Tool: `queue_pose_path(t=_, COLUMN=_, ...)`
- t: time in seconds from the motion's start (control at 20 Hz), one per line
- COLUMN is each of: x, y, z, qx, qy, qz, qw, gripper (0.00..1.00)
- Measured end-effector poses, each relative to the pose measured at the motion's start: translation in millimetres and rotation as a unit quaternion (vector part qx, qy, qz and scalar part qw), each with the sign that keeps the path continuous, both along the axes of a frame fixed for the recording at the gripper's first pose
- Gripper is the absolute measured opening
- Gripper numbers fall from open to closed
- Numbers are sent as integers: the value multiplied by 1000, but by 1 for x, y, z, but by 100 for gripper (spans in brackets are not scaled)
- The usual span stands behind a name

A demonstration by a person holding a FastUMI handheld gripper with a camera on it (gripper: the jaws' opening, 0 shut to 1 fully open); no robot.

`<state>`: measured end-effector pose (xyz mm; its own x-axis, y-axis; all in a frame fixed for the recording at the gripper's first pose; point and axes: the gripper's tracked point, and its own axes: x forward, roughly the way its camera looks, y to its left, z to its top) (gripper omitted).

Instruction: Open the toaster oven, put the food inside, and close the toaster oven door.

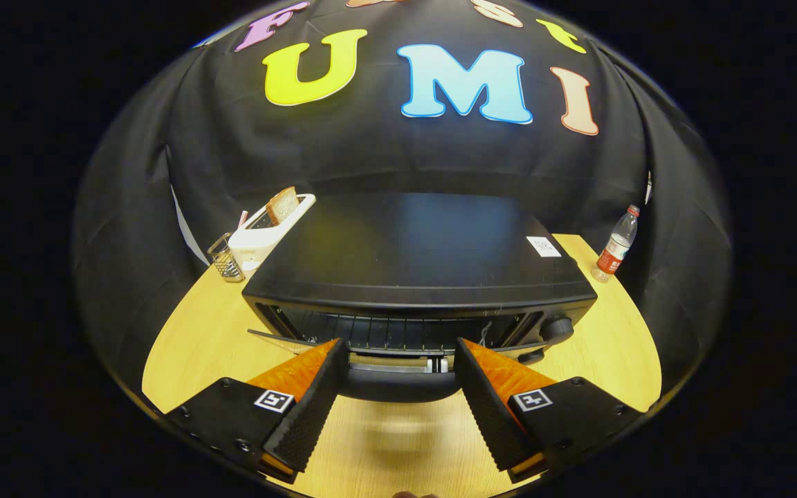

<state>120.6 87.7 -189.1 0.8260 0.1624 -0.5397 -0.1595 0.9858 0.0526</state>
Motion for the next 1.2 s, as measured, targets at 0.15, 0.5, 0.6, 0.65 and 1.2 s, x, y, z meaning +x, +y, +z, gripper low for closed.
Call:
queue_pose_path(t=0.15, x=-16, y=-2, z=-9, qx=-12, qy=8, qz=-3, qw=1000, gripper=99)
queue_pose_path(t=0.5, x=-51, y=-3, z=-39, qx=-29, qy=42, qz=3, qw=999, gripper=98)
queue_pose_path(t=0.6, x=-64, y=-5, z=-55, qx=-39, qy=66, qz=12, qw=997, gripper=98)
queue_pose_path(t=0.65, x=-71, y=-5, z=-66, qx=-42, qy=83, qz=17, qw=996, gripper=97)
queue_pose_path(t=1.2, x=-108, y=-17, z=-113, qx=-43, qy=168, qz=46, qw=984, gripper=97)
